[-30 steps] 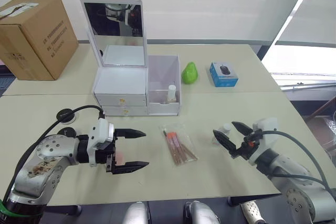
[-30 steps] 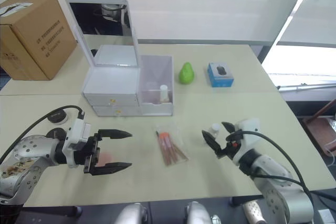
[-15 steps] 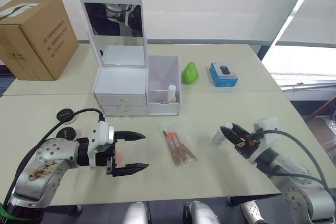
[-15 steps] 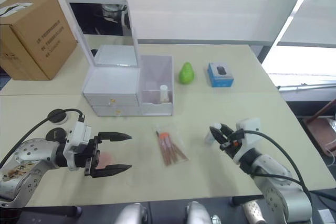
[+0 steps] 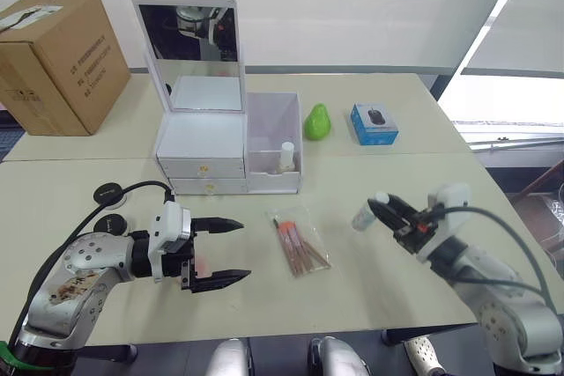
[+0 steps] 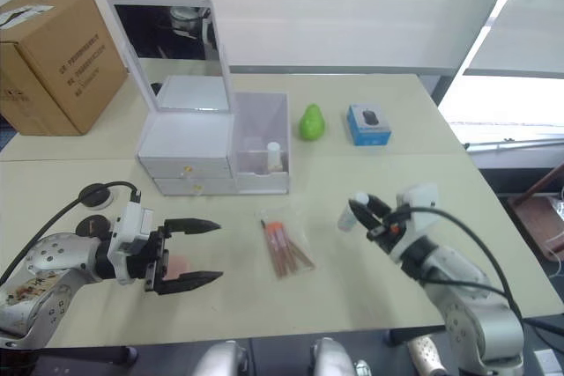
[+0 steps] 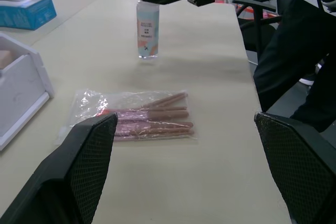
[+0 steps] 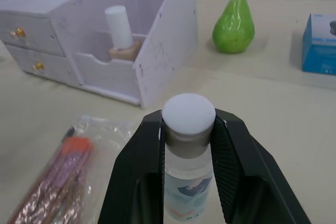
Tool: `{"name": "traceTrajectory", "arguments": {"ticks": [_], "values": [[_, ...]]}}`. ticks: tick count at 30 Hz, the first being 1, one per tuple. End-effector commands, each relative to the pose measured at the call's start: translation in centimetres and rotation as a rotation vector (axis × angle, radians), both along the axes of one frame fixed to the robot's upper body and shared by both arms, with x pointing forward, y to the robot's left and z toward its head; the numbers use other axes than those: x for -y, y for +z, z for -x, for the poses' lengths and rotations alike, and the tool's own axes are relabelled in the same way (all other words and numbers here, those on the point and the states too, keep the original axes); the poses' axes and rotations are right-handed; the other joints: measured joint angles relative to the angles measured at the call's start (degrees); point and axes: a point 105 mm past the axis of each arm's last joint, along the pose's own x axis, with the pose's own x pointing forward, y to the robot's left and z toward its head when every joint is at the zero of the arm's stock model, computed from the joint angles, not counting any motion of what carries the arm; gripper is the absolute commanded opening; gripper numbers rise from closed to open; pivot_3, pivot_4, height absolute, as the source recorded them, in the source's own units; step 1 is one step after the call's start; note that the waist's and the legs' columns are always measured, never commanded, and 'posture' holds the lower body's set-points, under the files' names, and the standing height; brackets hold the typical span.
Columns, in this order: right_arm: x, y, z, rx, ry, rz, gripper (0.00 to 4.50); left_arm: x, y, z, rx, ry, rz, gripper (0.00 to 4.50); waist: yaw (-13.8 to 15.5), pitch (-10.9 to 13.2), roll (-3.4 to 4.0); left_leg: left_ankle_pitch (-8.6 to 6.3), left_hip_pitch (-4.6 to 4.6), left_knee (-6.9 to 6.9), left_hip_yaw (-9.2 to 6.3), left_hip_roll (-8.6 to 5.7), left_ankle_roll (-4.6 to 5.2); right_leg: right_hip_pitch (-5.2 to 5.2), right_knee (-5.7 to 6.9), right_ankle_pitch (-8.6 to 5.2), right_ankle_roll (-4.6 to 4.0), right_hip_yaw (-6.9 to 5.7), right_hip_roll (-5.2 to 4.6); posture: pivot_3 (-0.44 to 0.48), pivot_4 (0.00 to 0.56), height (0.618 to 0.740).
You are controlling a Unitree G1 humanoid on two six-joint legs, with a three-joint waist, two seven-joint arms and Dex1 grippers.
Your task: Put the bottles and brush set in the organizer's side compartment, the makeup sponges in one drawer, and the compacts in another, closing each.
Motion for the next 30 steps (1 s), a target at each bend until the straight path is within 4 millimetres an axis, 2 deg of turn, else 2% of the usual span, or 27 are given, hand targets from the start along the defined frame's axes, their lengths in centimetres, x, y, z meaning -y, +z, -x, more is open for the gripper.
{"name": "traceTrajectory", "arguments": {"ticks": [1,4,7,9,13,14,18,22,30], "values": [[-1.8,5.4,-0.5,0.129,0.113,-0.034,0.91,-0.3,0.9,-1.1,0.070,0.147,0.054,4.50,-0.3,0.0,-0.02,0.01,0.00,0.01,-0.01,-0.01,0.01,0.07,0.04,0.01,0.00,0.02,0.00,0.000,0.150,0.740],[-4.3,8.6,-1.7,0.164,0.232,-0.043,0.91,0.1,1.6,-1.8,0.136,0.300,0.129,4.50,-0.7,0.0,-0.09,0.04,0.03,0.03,-0.02,-0.04,0.06,0.08,0.13,0.01,-0.01,0.09,0.03,0.000,0.150,0.740],[-6.0,10.6,-3.3,0.170,0.273,-0.024,0.91,-0.1,2.3,-2.3,0.169,0.460,0.202,4.50,-1.1,-0.1,-0.19,0.05,0.08,0.07,-0.15,-0.04,0.08,0.23,0.25,0.03,-0.04,0.17,0.15,0.000,0.150,0.740],[-7.4,11.6,-4.7,0.165,0.283,-0.006,0.91,-0.2,2.5,-2.2,0.194,0.534,0.219,4.50,-1.1,-0.1,-0.21,0.05,0.11,0.07,-0.25,-0.03,0.09,0.34,0.27,0.05,-0.08,0.22,0.26,0.000,0.150,0.740],[-11.2,12.5,-6.2,0.162,0.366,0.031,0.91,-0.7,3.5,-2.0,0.250,0.672,0.277,4.50,-1.3,-0.1,-0.21,0.06,0.10,0.17,-0.31,-0.07,0.10,0.43,0.25,0.05,-0.10,0.83,0.57,0.000,0.150,0.740],[-12.0,12.6,-6.7,0.161,0.372,0.039,0.91,-0.7,3.6,-1.8,0.260,0.680,0.278,4.50,-1.2,-0.1,-0.22,0.06,0.10,0.20,-0.30,-0.07,0.10,0.42,0.28,0.05,-0.10,1.21,0.79,0.000,0.150,0.740],[-14.1,12.6,-8.7,0.164,0.365,0.068,0.91,-1.1,3.8,-1.8,0.267,0.710,0.273,4.50,-1.2,-0.1,-0.19,0.08,0.06,0.22,-0.33,-0.07,0.13,0.46,0.29,0.07,-0.14,1.39,0.89,0.000,0.150,0.740],[-15.6,11.0,-10.5,0.148,0.355,0.135,0.91,-1.6,3.5,-1.8,0.275,0.728,0.258,4.50,-1.3,-0.1,-0.11,0.09,0.05,0.28,-0.33,-0.07,0.15,0.49,0.29,0.07,-0.14,1.39,0.89,0.000,0.150,0.740],[-18.7,7.9,-11.4,0.137,0.390,0.200,0.91,-2.3,3.1,-1.6,0.298,0.752,0.248,4.50,-1.9,0.0,-0.03,0.10,0.05,0.29,-0.34,-0.03,0.16,0.43,0.33,0.09,-0.18,1.44,0.97,0.000,0.150,0.740]]}}
